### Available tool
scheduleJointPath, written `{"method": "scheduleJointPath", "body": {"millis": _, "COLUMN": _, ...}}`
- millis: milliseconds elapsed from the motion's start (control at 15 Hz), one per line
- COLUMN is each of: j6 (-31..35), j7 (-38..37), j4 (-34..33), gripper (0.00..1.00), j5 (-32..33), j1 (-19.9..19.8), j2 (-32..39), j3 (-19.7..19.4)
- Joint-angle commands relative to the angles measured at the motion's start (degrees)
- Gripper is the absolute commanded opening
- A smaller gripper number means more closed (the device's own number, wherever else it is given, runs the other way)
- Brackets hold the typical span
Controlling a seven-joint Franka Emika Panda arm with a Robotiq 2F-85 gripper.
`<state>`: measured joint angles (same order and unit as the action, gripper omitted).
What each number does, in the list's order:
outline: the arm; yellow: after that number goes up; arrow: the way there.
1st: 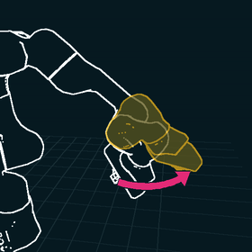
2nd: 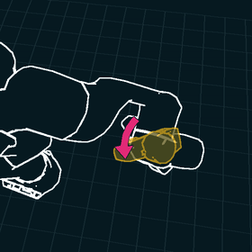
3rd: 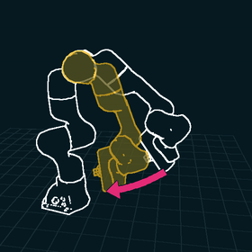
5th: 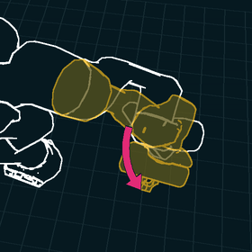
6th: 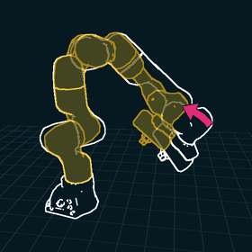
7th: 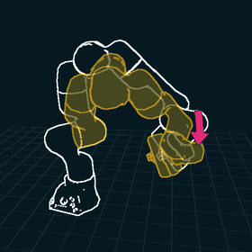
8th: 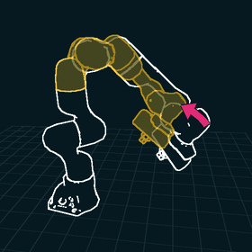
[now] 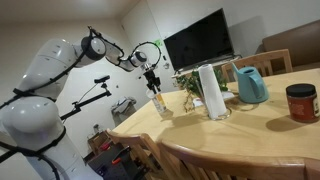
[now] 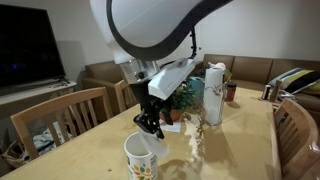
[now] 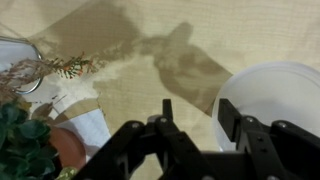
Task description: Put the white lid on the table on top of the white cup
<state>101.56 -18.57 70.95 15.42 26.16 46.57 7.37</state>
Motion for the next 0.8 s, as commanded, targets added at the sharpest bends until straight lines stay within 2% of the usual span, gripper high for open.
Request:
{"method": "scheduleJointPath", "body": {"millis": 0, "j6": -1.53, "j7": -1.11, "j4": -2.61, "gripper": 0.84, "j5": -1.32, "j1": 1.03, "j2": 1.05, "j3": -0.89}}
{"method": "scheduleJointPath", "body": {"millis": 133, "j6": -1.07, "j7": -1.27, "j4": -2.21, "gripper": 0.98, "j5": -1.50, "j1": 0.98, "j2": 0.83, "j3": -0.83}}
{"method": "scheduleJointPath", "body": {"millis": 200, "j6": -0.36, "j7": -1.70, "j4": -1.15, "gripper": 1.00, "j5": -0.93, "j1": 0.29, "j2": 0.24, "j3": 0.05}}
{"method": "scheduleJointPath", "body": {"millis": 733, "j6": 3.70, "j7": -5.56, "j4": 2.46, "gripper": 1.00, "j5": -0.27, "j1": 0.46, "j2": -3.65, "j3": 0.51}}
